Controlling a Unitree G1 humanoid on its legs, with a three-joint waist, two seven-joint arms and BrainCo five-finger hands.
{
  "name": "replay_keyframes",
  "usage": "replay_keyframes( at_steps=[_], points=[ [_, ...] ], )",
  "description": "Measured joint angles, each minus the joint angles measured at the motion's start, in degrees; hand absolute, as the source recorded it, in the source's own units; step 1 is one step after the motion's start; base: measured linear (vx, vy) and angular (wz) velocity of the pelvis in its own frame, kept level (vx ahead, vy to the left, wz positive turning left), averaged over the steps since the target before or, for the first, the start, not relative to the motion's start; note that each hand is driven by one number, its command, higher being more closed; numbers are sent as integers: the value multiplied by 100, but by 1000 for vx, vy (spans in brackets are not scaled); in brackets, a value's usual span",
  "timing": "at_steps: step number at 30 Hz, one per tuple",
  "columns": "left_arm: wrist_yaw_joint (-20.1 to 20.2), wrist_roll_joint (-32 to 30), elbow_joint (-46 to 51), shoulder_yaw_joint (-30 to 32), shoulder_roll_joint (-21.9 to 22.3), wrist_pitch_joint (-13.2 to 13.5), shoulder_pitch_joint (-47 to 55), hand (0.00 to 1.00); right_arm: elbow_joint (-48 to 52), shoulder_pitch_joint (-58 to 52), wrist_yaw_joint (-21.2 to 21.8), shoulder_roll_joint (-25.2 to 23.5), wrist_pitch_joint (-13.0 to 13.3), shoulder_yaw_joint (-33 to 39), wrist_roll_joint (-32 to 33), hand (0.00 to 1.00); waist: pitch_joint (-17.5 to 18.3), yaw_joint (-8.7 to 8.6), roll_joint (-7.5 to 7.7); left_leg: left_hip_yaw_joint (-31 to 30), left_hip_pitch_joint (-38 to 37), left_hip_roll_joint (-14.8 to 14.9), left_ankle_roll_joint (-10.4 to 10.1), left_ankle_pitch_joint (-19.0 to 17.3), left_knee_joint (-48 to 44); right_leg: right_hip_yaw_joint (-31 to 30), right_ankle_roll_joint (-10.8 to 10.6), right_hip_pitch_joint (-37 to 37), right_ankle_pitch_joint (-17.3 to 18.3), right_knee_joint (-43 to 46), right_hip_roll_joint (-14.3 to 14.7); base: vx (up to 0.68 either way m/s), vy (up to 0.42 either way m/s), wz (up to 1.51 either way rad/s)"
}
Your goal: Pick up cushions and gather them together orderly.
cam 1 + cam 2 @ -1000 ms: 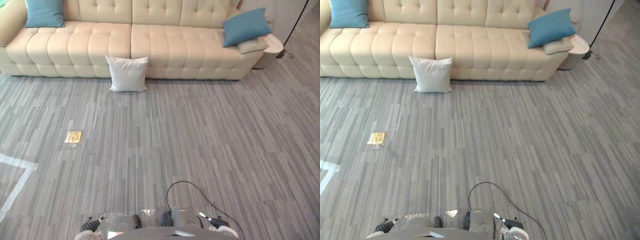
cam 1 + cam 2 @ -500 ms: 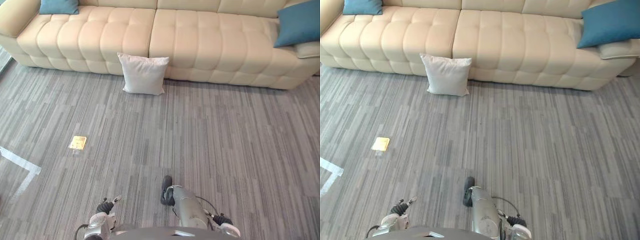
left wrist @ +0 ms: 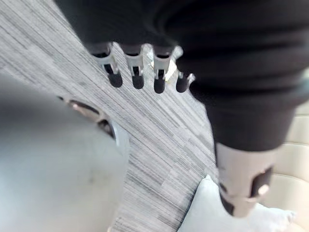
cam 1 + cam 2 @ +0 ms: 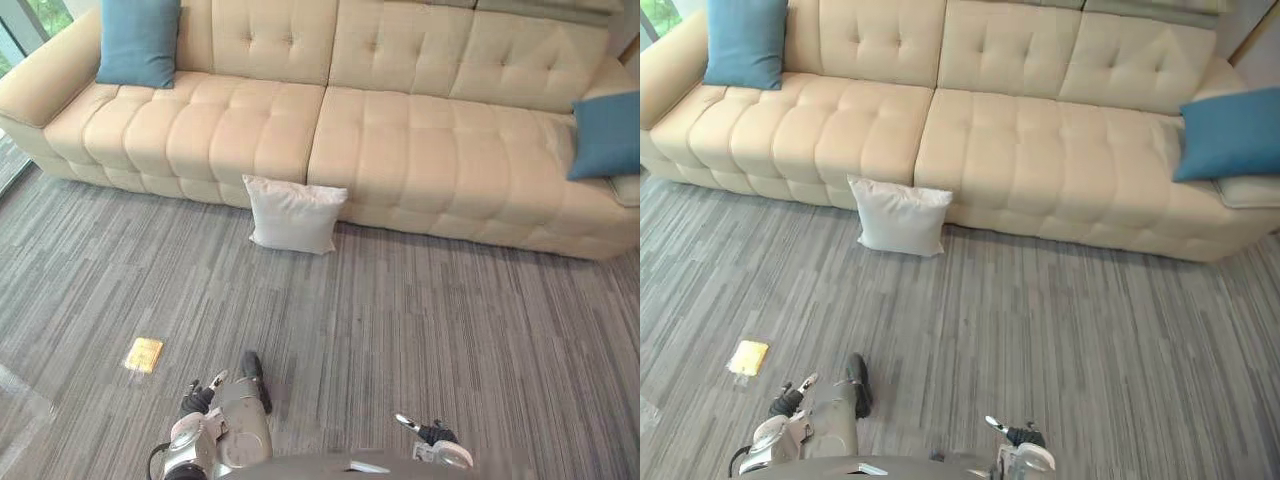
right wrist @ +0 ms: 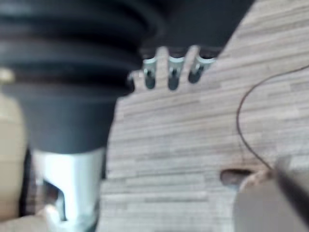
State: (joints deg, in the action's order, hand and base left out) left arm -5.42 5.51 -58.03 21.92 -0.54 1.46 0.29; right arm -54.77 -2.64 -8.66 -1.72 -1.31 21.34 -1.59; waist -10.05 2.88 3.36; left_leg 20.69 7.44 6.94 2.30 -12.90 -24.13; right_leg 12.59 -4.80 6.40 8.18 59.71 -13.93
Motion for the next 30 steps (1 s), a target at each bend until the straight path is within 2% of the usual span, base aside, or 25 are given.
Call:
replay_keyframes(
  at_steps=[1,3,4,6,7,8,9,10,11,12,13,14,15,17,18,20,22,23,24,25,27,28,29,30],
  points=[
    [0,0,0,0,-7,-12,16,0,28,0,-1,-10,2,-41,0,0,6,-11,10,17,-197,0,25,-54,77,55,15,126,27,102,32,393,117,-4],
    [1,-3,-12,-5,-5,-25,31,0,136,-1,2,-23,9,-52,-5,0,15,-29,17,119,-629,-5,-67,-194,352,208,59,624,229,-72,231,414,75,-10],
    [1,-10,-62,-11,2,-31,26,0,216,35,5,-40,17,-37,-2,0,12,-86,-3,192,-993,-31,-97,-226,603,383,113,1035,400,-863,517,395,29,-16],
    [1,-16,-105,-9,2,-31,19,0,204,78,4,-29,9,-33,-2,0,10,-100,-5,268,-1195,-66,-121,-240,756,492,189,1184,441,-1484,688,396,12,-16],
    [3,-63,-147,-14,10,-33,-7,0,205,93,8,-27,0,-40,-7,0,-4,-131,-30,295,-1379,-89,-160,-265,883,577,255,1244,412,-2131,860,467,-13,4],
    [12,-195,-177,-115,38,-33,-63,0,216,136,55,-21,0,-35,1,0,-30,-210,-72,278,-1634,-128,-219,-314,1075,614,354,1311,209,-3054,1071,478,-27,14],
    [14,-211,-177,-138,48,-33,-76,0,215,145,63,-16,0,-36,0,0,-35,-220,-81,271,-1679,-134,-242,-329,1105,619,367,1325,163,-3184,1093,624,-78,36],
    [89,-364,-180,-240,129,-29,-130,0,225,172,93,2,-2,-33,-1,0,-51,-247,-126,162,-1934,-169,-370,-449,1229,553,375,1337,-183,-3888,1170,541,-95,40],
    [94,-422,-182,-243,176,-28,-127,0,228,169,99,-5,-1,-32,-1,0,-49,-268,-120,70,-2072,-199,-463,-550,1264,408,391,1302,-334,-4098,1158,671,-165,64],
    [123,-518,-232,-256,232,-24,-145,0,240,137,111,-12,14,-18,11,0,-35,-286,-130,-161,-2308,-240,-579,-753,1258,301,667,1218,-799,-4006,1094,451,-152,57],
    [142,-552,-279,-293,265,-24,-164,0,259,138,121,-11,28,-18,10,0,-12,-290,-164,-253,-2401,-192,-586,-792,1203,338,852,1195,-872,-3800,1098,537,-211,64],
    [203,-580,-332,-388,358,-21,-164,0,262,146,122,77,37,5,-40,0,80,-285,-360,-449,-2244,12,-577,-789,720,492,874,1158,-448,-3502,1134,500,-248,65],
    [226,-581,-301,-411,421,-20,-180,0,275,141,121,161,36,-3,-45,0,140,-353,-530,-748,-1620,317,-644,-735,-601,666,890,1069,-229,-3482,1186,492,-257,62],
    [227,-574,-145,-234,525,-22,-168,0,317,141,112,252,-9,1,-100,0,98,-278,-760,-1031,-711,753,-878,-265,-2582,714,1003,811,-69,-3558,1425,568,-238,3],
    [205,-559,-90,-96,510,-26,-115,0,227,142,96,302,-40,-33,-103,0,70,-223,-803,-977,-407,1025,-926,-159,-3553,676,1070,504,41,-3679,1619,541,-178,-44],
    [192,-556,7,9,487,-29,-56,0,183,125,89,310,-66,-47,-100,0,41,-195,-773,-849,-210,1193,-890,-171,-3974,528,1095,61,125,-3902,1772,362,-98,-49],
    [196,-554,120,34,494,-29,-51,0,175,105,84,296,-116,-52,-91,0,21,-175,-713,-669,-2,1252,-787,-230,-3764,416,1083,-279,118,-4218,1817,361,-67,-33],
    [197,-554,136,27,512,-25,-88,0,173,96,61,294,-123,-59,-79,0,18,-171,-704,-607,183,1255,-662,-307,-3234,346,1050,-473,97,-4425,1817,249,-5,-18],
    [197,-557,135,30,516,-25,-97,0,175,112,59,294,-124,-57,-77,0,17,-168,-702,-608,211,1256,-644,-318,-3019,339,1032,-523,87,-4461,1817,416,29,-23],
    [193,-559,135,37,517,-24,-132,0,179,129,48,292,-128,-57,-49,0,3,-126,-680,-673,241,1249,-644,-322,-2091,271,996,-647,83,-4527,1812,267,62,-16],
    [191,-561,135,37,502,-24,-151,0,179,124,42,263,-134,-57,-43,0,-22,-99,-642,-770,241,1227,-697,-288,-1369,207,937,-682,113,-4492,1787,229,126,-23],
    [191,-560,106,37,503,-29,-183,0,205,135,35,237,-119,-64,-38,0,-28,-115,-632,-840,169,1157,-675,35,-657,168,826,-715,178,-4461,1773,160,162,-23],
    [191,-560,102,35,515,-28,-181,0,208,135,33,237,-111,-66,-36,0,-23,-121,-645,-833,138,1144,-720,218,-393,134,763,-724,216,-4450,1779,107,151,-19],
    [192,-559,92,34,514,-27,-194,0,202,148,32,199,-111,-72,-35,0,1,-117,-635,-818,84,1077,-834,151,-270,47,698,-732,239,-4451,1747,104,148,-9]
  ],
)
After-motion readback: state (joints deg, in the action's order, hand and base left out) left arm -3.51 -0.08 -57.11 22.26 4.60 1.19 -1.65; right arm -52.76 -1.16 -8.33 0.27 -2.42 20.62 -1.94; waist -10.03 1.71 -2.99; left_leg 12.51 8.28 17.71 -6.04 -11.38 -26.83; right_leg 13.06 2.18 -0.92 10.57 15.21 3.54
